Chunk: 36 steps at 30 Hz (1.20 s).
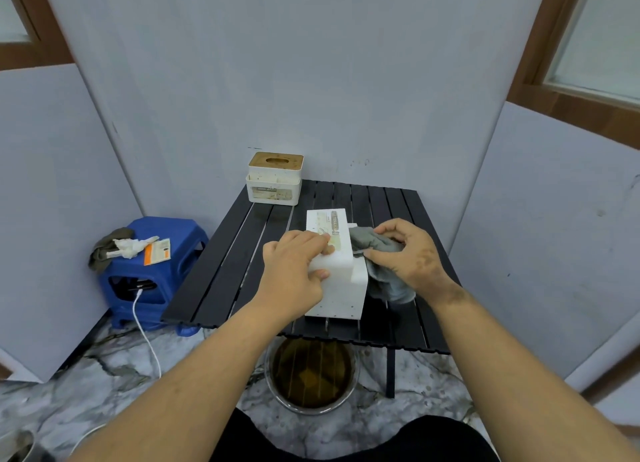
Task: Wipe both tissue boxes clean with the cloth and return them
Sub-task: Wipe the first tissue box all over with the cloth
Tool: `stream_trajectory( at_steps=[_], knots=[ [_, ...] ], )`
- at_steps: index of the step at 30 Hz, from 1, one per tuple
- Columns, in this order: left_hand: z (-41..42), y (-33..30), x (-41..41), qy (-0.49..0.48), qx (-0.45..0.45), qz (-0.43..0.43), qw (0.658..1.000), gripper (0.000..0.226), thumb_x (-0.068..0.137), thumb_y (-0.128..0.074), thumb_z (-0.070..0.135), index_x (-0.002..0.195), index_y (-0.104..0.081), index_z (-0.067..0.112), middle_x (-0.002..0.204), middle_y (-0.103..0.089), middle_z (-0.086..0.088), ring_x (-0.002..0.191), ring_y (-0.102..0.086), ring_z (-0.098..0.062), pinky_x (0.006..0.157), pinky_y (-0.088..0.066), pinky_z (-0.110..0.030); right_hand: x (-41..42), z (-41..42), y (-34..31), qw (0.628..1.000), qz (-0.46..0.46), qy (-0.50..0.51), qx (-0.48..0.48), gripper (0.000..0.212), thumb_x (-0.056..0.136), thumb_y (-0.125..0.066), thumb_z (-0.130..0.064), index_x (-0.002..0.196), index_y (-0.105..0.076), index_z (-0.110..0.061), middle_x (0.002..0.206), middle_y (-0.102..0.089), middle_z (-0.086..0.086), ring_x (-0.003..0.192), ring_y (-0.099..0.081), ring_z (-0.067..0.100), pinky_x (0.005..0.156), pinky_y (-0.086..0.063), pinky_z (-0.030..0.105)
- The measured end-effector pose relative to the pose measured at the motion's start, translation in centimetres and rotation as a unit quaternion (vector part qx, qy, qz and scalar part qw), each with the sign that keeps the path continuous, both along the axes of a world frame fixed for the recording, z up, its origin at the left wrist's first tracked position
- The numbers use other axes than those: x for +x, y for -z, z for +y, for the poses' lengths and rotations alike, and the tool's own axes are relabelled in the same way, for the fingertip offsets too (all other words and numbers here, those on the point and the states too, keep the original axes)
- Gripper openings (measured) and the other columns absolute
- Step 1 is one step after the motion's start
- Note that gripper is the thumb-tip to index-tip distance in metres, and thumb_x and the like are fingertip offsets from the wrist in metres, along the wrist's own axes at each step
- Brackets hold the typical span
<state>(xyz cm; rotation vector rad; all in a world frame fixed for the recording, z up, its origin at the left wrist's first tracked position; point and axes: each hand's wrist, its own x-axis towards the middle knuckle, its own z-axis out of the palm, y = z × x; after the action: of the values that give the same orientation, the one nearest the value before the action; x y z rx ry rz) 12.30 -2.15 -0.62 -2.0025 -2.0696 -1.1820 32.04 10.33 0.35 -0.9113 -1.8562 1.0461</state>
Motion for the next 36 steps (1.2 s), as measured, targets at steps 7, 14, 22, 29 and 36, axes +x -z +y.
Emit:
stream_trajectory(
  at_steps=[7,14,22,29,36],
  knots=[
    [0.2,0.5,0.1,0.004,0.016,-0.008,1.0,0.042,0.075,-0.079,0.002,0.109,-0.067,0.023,0.121,-0.064,0.016,0.12,-0.047,-0.01,0.089,-0.018,-0.032,2.6,-3.9,1.5,1.0,0.017,0.013,-0.019,0.031,0.07,-0.087,-0.008,0.091,-0.068,-0.019,0.092,-0.075,-0.001,0.089,-0.072,0.013,0.078,-0.058,0.025],
    [0.0,1.1,0.1,0.009,0.031,-0.024,0.999,0.05,0.079,-0.077,-0.001,0.123,-0.066,0.019,0.116,-0.05,0.033,0.123,-0.041,-0.002,0.089,-0.015,-0.028,4.0,-7.0,3.2,0.984,-0.153,-0.011,0.095,0.032,0.068,-0.085,-0.015,0.087,-0.072,-0.037,0.087,-0.055,-0.001,0.079,-0.06,0.005,0.068,-0.047,0.01],
    [-0.9,1.7,-1.0,0.058,0.015,-0.05,0.997,0.053,0.087,-0.072,0.013,0.137,-0.06,0.027,0.154,-0.043,0.016,0.14,-0.032,0.003,0.115,-0.018,-0.036,3.9,-7.9,0.9,0.989,-0.113,0.011,0.09,0.034,0.068,-0.085,-0.011,0.088,-0.073,-0.035,0.091,-0.064,-0.002,0.083,-0.065,0.004,0.073,-0.051,0.013],
    [-2.8,3.3,-1.0,-0.013,0.052,-0.089,0.995,0.048,0.089,-0.069,0.025,0.136,-0.06,0.025,0.141,-0.05,0.014,0.133,-0.045,-0.007,0.113,-0.036,-0.048,2.9,-5.6,-5.3,0.988,-0.021,0.04,0.147,0.039,0.081,-0.078,-0.021,0.113,-0.069,-0.042,0.108,-0.069,-0.01,0.101,-0.066,0.01,0.086,-0.057,0.032],
    [-1.7,3.7,1.1,-0.061,0.065,-0.186,0.979,0.04,0.085,-0.075,0.047,0.118,-0.053,0.04,0.116,-0.056,0.023,0.11,-0.055,-0.003,0.097,-0.036,-0.036,-3.8,-2.8,-2.7,0.967,-0.177,0.014,0.185,0.04,0.079,-0.054,-0.025,0.114,-0.069,-0.037,0.1,-0.053,-0.012,0.1,-0.053,0.02,0.09,-0.051,0.04]
  ],
)
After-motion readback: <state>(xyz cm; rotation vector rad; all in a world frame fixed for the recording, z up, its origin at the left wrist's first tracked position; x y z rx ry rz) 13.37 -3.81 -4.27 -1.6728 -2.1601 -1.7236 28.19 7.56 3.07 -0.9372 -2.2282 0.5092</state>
